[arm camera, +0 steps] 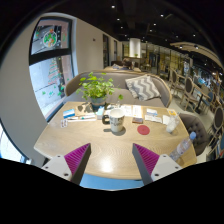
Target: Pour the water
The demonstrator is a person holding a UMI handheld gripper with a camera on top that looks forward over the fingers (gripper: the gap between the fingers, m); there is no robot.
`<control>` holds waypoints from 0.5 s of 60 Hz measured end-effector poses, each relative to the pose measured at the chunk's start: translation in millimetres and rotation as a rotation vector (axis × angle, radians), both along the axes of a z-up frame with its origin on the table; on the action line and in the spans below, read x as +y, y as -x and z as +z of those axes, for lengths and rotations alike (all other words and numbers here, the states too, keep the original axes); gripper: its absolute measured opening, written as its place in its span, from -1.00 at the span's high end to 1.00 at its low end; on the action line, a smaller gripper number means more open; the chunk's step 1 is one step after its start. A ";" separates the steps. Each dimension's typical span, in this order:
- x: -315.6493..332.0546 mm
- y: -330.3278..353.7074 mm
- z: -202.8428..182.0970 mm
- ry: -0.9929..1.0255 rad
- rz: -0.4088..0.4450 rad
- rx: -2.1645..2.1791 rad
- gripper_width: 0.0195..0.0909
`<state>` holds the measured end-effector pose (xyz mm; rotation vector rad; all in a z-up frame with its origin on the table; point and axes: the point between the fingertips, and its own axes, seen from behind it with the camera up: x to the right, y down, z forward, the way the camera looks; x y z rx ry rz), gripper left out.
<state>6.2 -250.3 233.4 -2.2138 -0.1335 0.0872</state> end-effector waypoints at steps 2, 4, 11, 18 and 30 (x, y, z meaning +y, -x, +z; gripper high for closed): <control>-0.7 -4.2 -1.7 0.003 -0.010 -0.001 -0.84; -2.2 -12.8 -4.8 0.005 -0.020 -0.002 -0.84; -7.9 -53.5 -18.0 0.005 -0.055 -0.006 -0.84; -14.9 -107.0 -40.0 0.007 -0.096 -0.019 -0.84; -22.0 -207.8 -88.2 0.024 -0.174 -0.033 -0.84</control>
